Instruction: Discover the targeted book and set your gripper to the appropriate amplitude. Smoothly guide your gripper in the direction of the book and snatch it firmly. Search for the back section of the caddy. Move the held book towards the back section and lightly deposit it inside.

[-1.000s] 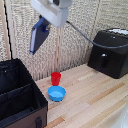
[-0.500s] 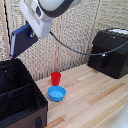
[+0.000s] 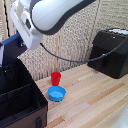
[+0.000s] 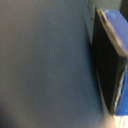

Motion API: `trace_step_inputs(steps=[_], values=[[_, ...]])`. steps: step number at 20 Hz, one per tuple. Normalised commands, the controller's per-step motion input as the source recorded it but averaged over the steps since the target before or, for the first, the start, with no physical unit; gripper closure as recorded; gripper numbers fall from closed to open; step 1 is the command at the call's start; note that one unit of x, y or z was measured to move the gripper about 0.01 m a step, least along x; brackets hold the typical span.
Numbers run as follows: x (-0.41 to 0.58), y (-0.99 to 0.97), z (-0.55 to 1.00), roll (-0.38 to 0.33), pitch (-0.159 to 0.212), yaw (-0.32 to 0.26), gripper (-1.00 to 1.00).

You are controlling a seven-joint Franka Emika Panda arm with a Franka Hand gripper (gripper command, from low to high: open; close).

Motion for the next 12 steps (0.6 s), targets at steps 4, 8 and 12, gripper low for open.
trace_step_inputs(steps=[4,8,12], values=[[0.019,0.81,0.0,0.0,-0.041,-0.147,1.0],[0.0,0.74,0.0,0.0,-0.078,-0.179,1.0],[0.0,0.69,0.0,0.0,-0.081,-0.201,1.0]])
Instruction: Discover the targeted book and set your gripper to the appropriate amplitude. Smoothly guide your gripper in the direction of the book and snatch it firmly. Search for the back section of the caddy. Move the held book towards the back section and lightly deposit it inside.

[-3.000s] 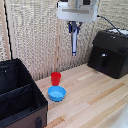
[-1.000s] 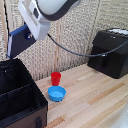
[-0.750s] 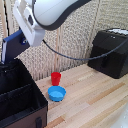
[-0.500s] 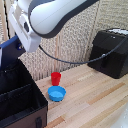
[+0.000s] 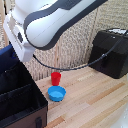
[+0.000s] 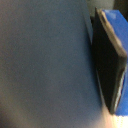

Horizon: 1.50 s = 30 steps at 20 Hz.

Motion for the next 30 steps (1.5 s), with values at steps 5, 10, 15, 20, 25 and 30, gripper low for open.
trace_step_inputs(steps=[5,10,15,20,25,30], values=[[0.0,0.59,0.0,0.0,-0.07,-0.24,1.0],[0.115,0.73,-0.22,-0.074,-0.022,-0.151,1.0],[0.208,0.68,-0.26,-0.104,-0.003,-0.015,1.0],[0.006,0.5,-0.05,-0.031,-0.038,-0.053,-1.0],[-0.057,0.49,0.01,-0.062,-0.018,-0.011,-1.0],[-0.043,0.42,0.11,-0.11,0.0,0.002,-1.0]])
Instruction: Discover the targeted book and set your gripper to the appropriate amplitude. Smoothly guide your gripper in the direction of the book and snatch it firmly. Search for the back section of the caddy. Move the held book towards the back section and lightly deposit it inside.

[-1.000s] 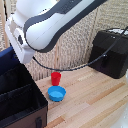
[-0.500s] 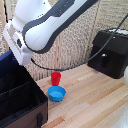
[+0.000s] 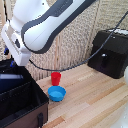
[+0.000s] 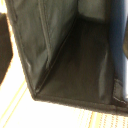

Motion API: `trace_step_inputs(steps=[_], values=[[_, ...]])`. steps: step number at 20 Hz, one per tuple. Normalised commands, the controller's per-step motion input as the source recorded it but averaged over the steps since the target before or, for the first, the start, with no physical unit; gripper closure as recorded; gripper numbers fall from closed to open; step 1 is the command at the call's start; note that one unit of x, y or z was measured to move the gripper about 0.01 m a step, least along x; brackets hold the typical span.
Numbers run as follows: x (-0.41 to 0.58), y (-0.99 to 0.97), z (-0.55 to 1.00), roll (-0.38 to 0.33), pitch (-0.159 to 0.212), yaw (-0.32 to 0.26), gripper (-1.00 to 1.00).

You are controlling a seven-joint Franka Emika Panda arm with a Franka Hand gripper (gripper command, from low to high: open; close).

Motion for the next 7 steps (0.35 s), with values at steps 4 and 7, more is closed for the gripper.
trace_step_inputs(steps=[4,7], values=[[0.079,0.02,0.46,-0.014,0.019,0.031,-1.0],[0.28,-0.1,0.34,0.0,0.079,0.002,-1.0]])
